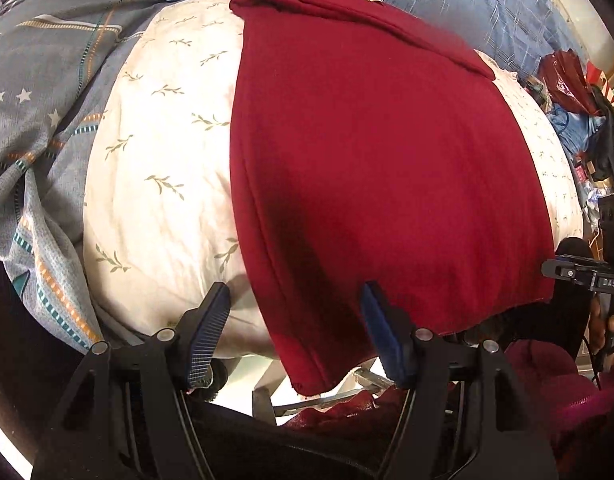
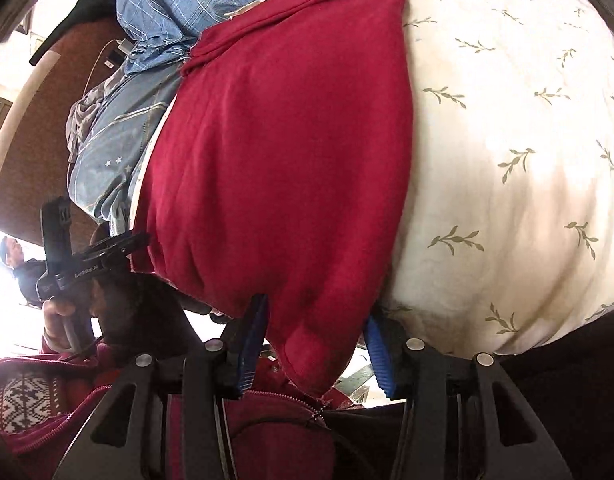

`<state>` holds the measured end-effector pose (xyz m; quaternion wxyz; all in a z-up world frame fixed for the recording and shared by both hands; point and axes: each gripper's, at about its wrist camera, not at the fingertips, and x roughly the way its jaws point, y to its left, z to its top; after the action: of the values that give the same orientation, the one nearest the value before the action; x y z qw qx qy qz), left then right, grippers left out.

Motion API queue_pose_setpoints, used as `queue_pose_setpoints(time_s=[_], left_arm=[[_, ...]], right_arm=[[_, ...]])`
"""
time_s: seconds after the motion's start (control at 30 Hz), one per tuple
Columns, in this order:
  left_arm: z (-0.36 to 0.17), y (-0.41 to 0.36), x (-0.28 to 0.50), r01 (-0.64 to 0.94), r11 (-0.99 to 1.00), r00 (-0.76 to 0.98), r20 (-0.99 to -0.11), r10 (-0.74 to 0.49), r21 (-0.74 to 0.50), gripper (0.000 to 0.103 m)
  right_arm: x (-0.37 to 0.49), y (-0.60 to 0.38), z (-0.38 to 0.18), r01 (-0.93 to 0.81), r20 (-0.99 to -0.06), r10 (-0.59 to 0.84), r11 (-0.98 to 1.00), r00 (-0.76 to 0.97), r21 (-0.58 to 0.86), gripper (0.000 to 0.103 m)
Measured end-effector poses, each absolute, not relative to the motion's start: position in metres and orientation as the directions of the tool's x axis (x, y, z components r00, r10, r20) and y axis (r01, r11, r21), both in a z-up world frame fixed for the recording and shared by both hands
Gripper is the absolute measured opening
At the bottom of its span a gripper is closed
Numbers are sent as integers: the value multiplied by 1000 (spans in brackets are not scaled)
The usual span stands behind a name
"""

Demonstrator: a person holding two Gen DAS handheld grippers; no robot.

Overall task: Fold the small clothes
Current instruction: 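Grasp the sweatshirt hem with both grippers and lift it toward the collar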

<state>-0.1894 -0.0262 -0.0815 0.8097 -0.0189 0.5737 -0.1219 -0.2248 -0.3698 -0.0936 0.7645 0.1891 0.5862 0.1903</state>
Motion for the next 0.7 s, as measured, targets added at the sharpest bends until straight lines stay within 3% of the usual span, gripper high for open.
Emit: queue_pose_setpoints(time_s=[0.1,0.23,0.3,0.37,0.5,0.7], left_arm=[[-85,-25,-190,181,967,298,-927,-228,-180,67],[-87,-25,-189,184,965,290,-927,-236,-188,66],[-85,-26,-189,197,964,293,-928,-232,-179,53],[-84,-28,-189,209,963,287,-930,-228,-171,6],[-79,-25,-185,211,951,256,-926,-276,-225,5],[-34,-12,-167,235,907,334,-847,-413,-349,5]], right_arm=[[-225,-373,-98,-58,-820,516,853,247,519,22],[-224,-378,-98,-62,-809,529,844,258,532,15],[-223,-375,-93,-81,-795,545,835,266,545,12],[-221,-372,-85,-98,-770,573,815,281,571,10],[-213,-377,-71,-121,-727,607,788,322,604,9],[-195,-383,-41,-155,-634,659,733,405,663,9]])
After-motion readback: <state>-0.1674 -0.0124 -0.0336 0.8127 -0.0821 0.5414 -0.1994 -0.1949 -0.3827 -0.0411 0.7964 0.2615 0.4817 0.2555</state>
